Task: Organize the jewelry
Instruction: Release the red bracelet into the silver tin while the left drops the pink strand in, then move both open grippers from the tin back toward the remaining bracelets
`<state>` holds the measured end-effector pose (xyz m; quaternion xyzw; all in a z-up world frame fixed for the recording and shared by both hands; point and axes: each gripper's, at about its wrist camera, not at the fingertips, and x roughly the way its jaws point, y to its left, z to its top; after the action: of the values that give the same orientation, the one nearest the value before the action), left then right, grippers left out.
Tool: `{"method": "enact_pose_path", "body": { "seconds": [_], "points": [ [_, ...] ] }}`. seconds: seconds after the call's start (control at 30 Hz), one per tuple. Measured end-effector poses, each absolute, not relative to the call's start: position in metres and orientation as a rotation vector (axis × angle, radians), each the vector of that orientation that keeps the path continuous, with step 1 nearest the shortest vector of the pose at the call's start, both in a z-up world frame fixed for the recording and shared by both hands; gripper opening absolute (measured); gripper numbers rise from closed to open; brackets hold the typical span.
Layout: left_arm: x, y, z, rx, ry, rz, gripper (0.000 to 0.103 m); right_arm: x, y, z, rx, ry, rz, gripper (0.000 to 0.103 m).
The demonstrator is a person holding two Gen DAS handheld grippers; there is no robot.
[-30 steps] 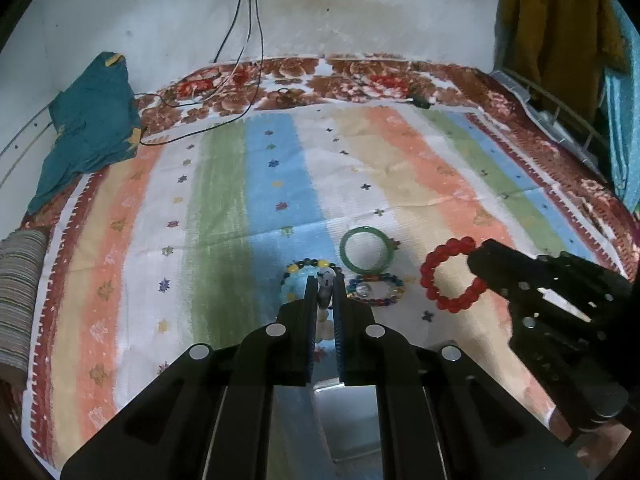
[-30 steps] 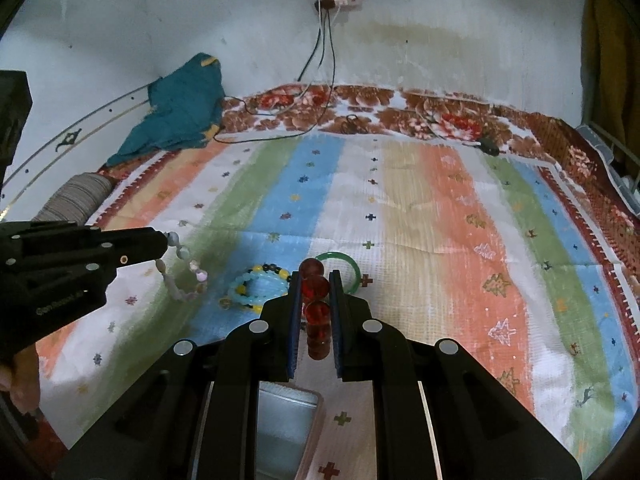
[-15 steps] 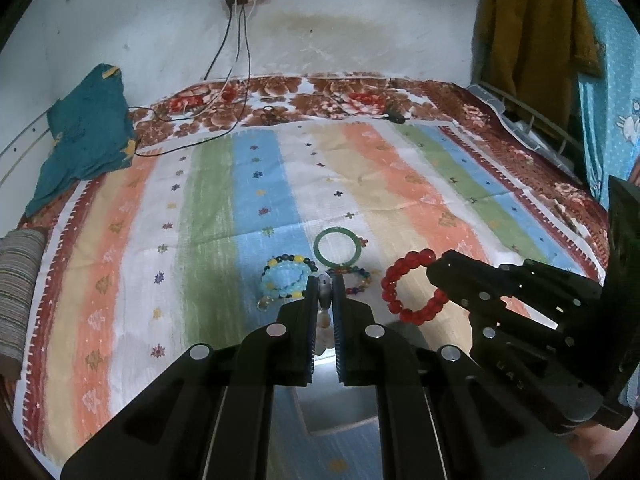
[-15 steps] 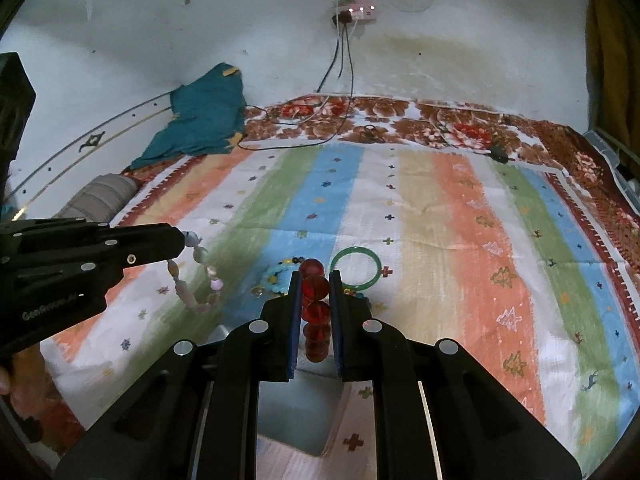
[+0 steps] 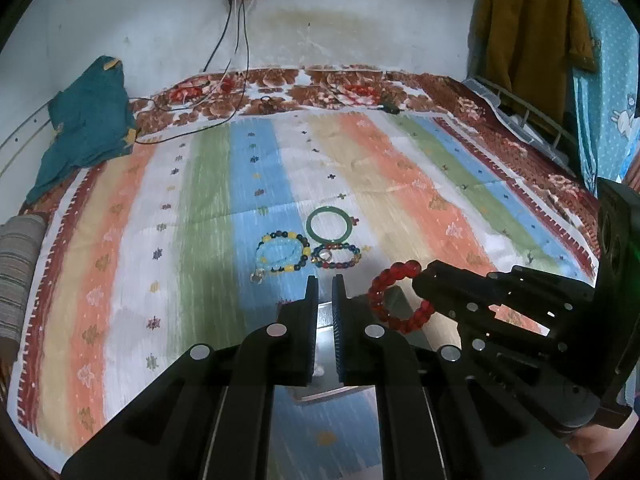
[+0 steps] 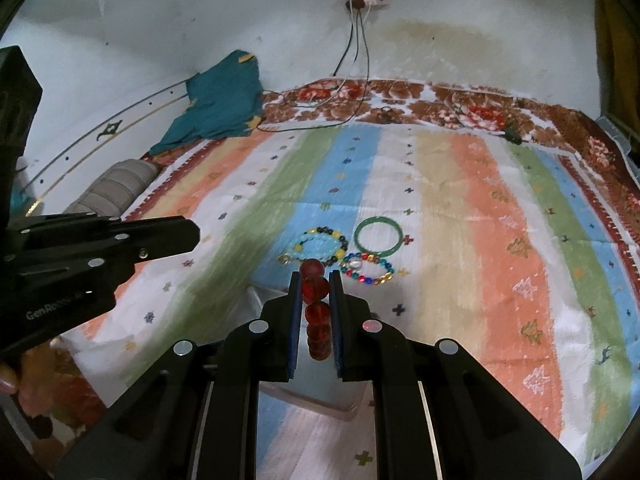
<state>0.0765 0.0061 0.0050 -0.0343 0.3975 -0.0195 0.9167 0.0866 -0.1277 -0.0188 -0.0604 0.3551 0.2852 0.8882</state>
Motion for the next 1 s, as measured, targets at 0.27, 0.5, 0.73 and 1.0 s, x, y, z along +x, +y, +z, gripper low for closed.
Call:
{"method": "enact_pose_path", "body": {
  "seconds": [0.27,0.5,0.73,1.0],
  "points": [
    [0.080,0.017,0.003,-0.103,0.833,0.021,0.012,0.099,-0.144,-0.023,-0.102,0.761,0.508,0.042],
    [0.087,0.023,0.000,-0.111,0.844,0.047,0.027,0.112,-0.149,-0.029,-0.094,0.791,0.480,0.048],
    [0.097,0.036,-0.007,-0.145,0.872,0.086,0.041,0.124,-0.152,-0.032,-0.081,0.808,0.468,0.060],
    [0.108,0.044,-0.012,-0.149,0.881,0.133,0.057,0.133,-0.151,-0.033,-0.078,0.812,0.454,0.067]
  ]
}}
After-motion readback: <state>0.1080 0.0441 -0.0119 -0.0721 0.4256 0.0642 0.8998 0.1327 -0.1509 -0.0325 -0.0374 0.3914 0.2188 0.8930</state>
